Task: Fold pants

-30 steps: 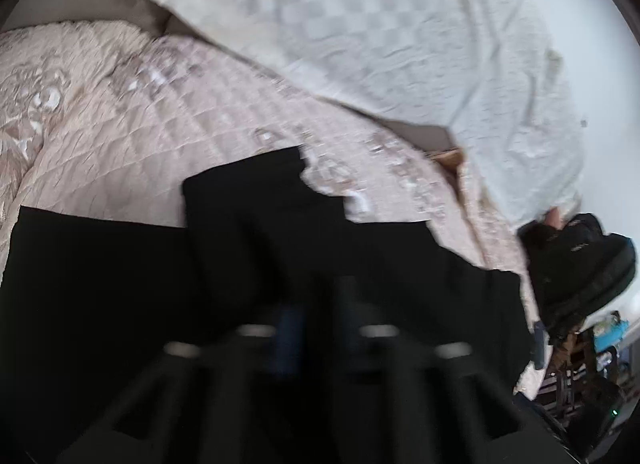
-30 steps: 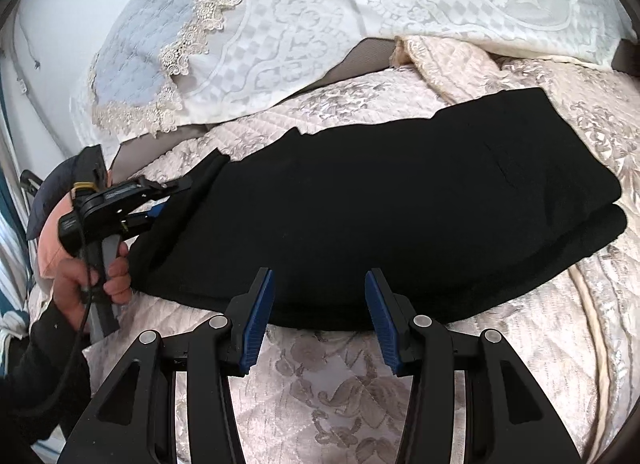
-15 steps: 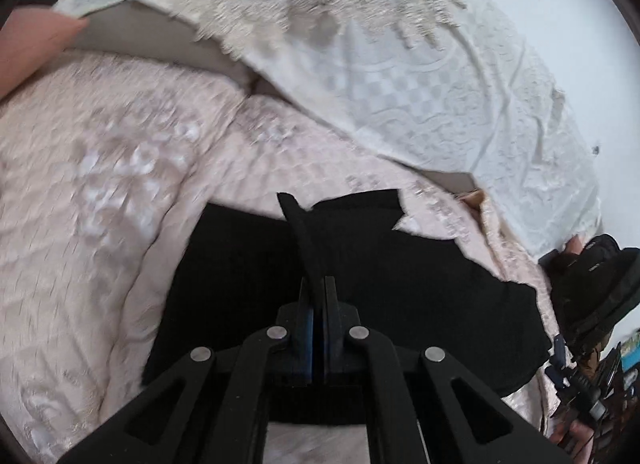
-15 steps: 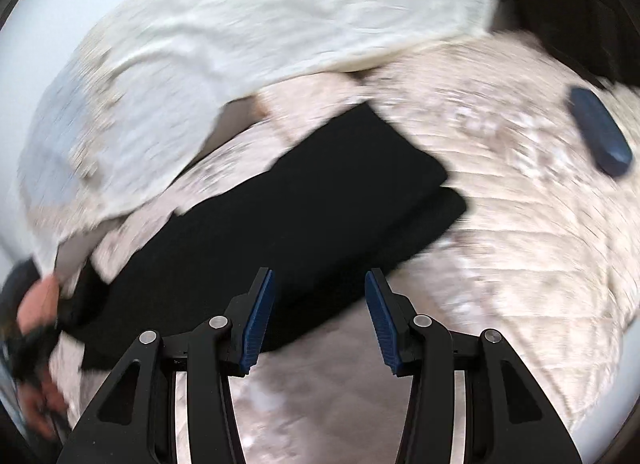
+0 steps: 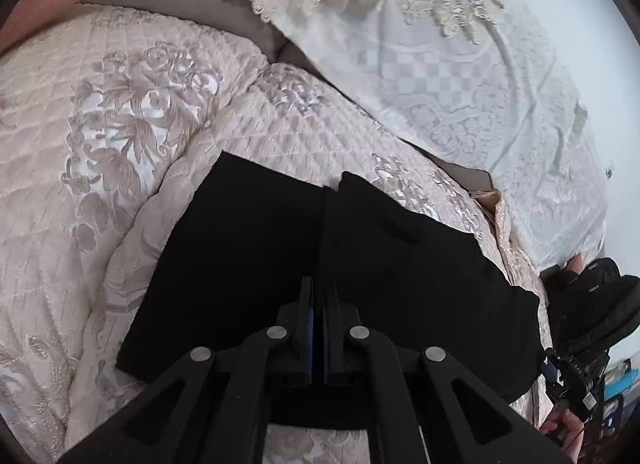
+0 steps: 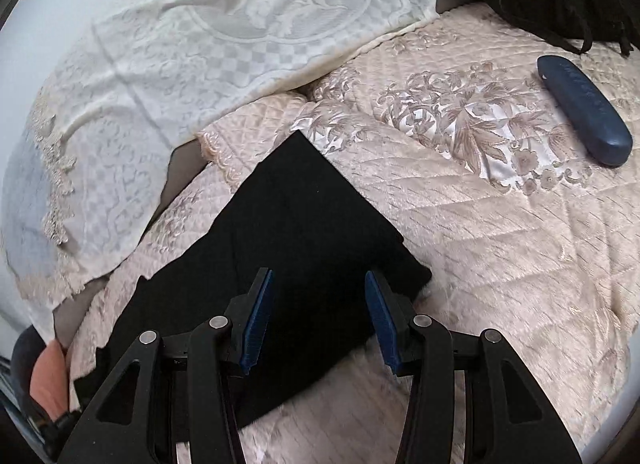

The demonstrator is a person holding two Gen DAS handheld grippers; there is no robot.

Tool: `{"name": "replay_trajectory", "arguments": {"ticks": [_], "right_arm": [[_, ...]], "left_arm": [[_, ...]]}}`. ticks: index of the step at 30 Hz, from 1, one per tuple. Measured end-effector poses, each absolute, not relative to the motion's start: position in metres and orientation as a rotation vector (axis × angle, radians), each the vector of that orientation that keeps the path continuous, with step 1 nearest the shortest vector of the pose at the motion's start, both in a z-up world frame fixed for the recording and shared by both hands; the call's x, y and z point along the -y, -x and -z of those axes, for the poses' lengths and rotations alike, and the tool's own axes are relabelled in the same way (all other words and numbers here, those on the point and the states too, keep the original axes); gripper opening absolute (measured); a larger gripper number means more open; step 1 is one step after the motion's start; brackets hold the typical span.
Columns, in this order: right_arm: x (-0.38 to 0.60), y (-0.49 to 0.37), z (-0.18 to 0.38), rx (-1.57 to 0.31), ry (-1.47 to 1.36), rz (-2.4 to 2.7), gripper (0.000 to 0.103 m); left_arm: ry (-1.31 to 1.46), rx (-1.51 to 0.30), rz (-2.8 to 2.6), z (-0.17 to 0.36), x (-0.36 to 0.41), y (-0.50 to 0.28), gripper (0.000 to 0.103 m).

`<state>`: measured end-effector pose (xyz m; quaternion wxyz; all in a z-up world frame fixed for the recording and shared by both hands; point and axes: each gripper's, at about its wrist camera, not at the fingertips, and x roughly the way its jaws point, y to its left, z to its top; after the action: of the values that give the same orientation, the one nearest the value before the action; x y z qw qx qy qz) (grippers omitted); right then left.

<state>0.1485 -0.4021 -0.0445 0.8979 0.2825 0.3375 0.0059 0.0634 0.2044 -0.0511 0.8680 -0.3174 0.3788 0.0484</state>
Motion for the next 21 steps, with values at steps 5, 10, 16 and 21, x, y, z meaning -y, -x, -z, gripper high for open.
{"name": "replay_trajectory", "arguments": {"ticks": [5, 10, 16, 21], "right_arm": [[0.415, -0.143, 0.040, -0.660, -0.645, -0.008, 0.000], [0.422, -0.113, 0.024, -0.592, -0.640, 0.014, 0.000], [0.421, -0.112, 0.039, -0.671, -0.623, -0.007, 0.000], [0.418, -0.113, 0.031, -0.631, -0.600, -0.019, 0.030]], "left_arm": [[0.619, -0.708, -0.130, 0.026, -0.201, -0.048, 0.004], [0.604, -0.669, -0.176, 0.012, -0.193, -0.020, 0.004], [0.748, -0.785, -0.194, 0.059, -0.207, -0.013, 0.009], [0.654, -0.755, -0.311, 0.042, -0.219, -0.005, 0.014]]}}
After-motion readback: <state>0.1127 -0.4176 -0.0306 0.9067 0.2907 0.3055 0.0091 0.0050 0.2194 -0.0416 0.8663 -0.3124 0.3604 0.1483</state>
